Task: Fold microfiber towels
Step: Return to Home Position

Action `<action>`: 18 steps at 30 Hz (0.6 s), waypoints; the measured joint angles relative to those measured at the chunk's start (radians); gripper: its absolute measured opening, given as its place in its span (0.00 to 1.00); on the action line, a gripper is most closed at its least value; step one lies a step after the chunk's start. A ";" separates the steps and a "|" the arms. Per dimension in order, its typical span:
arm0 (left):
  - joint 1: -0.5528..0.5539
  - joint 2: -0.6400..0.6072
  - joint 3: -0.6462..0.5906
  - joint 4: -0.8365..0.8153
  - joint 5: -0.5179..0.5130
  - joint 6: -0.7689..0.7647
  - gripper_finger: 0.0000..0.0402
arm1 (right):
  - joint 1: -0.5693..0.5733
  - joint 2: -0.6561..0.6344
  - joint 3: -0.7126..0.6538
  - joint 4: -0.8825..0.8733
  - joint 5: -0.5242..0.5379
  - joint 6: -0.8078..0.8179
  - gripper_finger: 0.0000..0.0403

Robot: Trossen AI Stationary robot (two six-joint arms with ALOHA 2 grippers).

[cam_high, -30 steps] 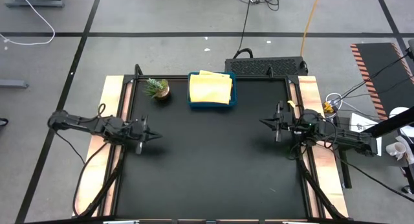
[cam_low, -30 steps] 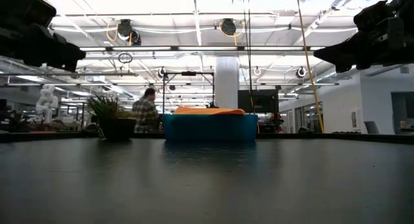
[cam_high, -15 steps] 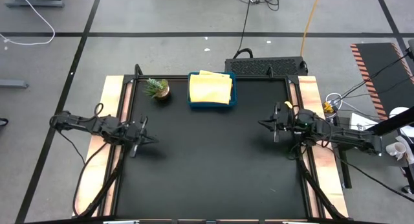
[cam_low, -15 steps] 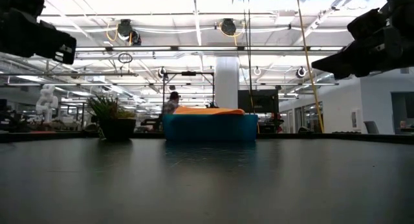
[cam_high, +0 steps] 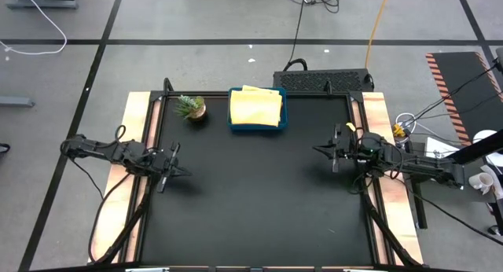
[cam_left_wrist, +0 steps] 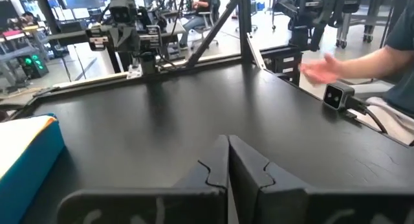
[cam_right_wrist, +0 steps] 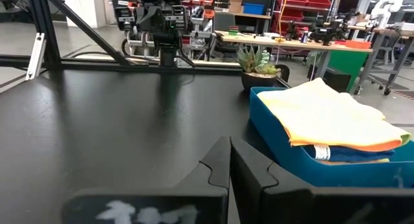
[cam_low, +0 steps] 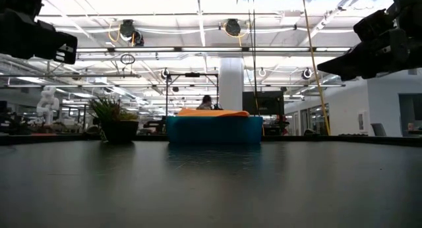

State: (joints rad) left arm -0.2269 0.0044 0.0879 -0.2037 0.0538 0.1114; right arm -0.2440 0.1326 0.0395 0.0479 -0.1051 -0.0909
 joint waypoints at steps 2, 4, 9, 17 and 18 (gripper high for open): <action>0.000 0.000 0.000 0.004 -0.006 0.013 0.01 | 0.000 0.000 0.000 0.001 0.000 0.000 0.00; 0.000 0.000 -0.006 0.007 -0.031 0.021 0.01 | 0.000 0.000 0.000 0.001 0.000 0.000 0.00; 0.000 0.001 -0.010 0.017 -0.055 -0.017 0.01 | 0.000 0.000 0.000 0.003 0.000 0.001 0.00; 0.000 0.001 -0.012 0.027 -0.100 -0.100 0.06 | 0.000 0.000 0.000 0.006 0.002 0.001 0.00; 0.000 0.001 -0.012 0.027 -0.103 -0.108 0.07 | 0.000 0.000 0.000 0.007 0.002 0.000 0.00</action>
State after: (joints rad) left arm -0.2272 0.0055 0.0761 -0.1765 -0.0491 0.0032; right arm -0.2440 0.1326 0.0391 0.0547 -0.1036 -0.0906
